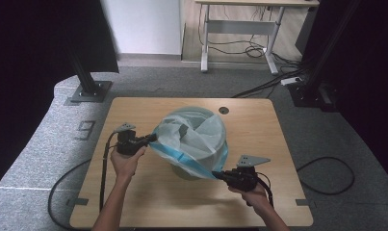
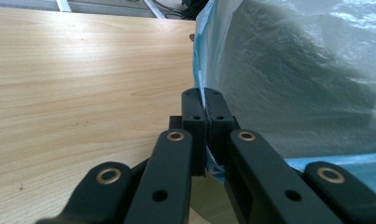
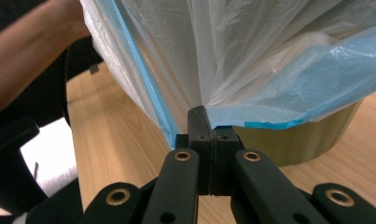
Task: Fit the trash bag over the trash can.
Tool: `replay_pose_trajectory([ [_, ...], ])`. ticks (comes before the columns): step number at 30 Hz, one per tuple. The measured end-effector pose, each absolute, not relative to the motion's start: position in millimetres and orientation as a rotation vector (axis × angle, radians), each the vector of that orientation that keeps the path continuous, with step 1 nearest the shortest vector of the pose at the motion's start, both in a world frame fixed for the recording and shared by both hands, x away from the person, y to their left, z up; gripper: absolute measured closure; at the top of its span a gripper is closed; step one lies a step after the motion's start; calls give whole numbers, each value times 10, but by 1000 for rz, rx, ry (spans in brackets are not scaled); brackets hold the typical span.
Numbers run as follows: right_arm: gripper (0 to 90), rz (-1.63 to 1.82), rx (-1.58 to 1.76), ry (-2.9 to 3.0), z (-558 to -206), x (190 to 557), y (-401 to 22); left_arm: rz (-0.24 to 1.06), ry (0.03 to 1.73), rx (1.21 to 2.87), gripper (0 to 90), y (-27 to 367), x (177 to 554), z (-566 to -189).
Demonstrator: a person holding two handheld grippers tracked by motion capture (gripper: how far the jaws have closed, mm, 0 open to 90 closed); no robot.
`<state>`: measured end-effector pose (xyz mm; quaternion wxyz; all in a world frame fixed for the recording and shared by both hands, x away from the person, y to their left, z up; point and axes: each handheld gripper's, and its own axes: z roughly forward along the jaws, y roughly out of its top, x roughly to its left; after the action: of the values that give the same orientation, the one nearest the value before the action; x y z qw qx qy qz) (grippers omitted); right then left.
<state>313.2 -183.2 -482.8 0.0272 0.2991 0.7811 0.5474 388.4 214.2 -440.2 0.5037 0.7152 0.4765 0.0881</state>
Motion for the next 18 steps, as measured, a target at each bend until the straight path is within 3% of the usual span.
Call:
replay_pose_trajectory([
  [18, 883, 1627, 998, 2356, -5034, 3209, -1937, 143, 1202, 1689, 889, 2174, 3975, -4541],
])
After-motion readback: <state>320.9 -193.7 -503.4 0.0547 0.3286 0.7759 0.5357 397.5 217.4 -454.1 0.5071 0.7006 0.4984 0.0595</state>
